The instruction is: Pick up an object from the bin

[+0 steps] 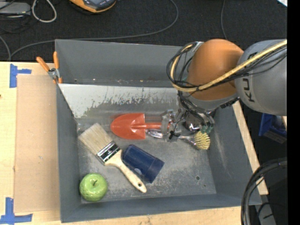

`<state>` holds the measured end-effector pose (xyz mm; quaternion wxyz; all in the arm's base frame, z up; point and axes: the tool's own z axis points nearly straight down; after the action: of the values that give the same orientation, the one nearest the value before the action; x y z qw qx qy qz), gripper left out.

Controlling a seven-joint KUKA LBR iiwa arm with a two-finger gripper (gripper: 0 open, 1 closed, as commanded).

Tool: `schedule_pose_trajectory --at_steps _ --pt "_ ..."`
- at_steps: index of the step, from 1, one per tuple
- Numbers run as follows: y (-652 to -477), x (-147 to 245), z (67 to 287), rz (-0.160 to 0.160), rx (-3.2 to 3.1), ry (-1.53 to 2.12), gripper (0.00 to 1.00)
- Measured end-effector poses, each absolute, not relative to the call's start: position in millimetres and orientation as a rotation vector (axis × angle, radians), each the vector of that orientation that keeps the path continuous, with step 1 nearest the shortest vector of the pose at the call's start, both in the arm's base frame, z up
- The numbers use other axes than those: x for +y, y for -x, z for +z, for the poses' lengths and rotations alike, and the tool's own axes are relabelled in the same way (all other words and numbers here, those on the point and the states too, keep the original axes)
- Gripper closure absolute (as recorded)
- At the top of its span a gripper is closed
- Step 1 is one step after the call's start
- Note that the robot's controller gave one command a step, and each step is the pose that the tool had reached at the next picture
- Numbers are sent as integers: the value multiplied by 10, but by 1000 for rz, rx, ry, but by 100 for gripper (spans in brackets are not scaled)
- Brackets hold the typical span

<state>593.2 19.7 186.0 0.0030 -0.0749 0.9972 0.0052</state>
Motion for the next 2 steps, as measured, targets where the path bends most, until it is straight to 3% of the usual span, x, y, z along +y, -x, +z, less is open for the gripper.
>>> schedule_pose_trajectory --at_steps 1,2 --pt "-5974 -479 1622 13 3135 196 100" --pt "-6028 -197 2501 18 3130 203 100"
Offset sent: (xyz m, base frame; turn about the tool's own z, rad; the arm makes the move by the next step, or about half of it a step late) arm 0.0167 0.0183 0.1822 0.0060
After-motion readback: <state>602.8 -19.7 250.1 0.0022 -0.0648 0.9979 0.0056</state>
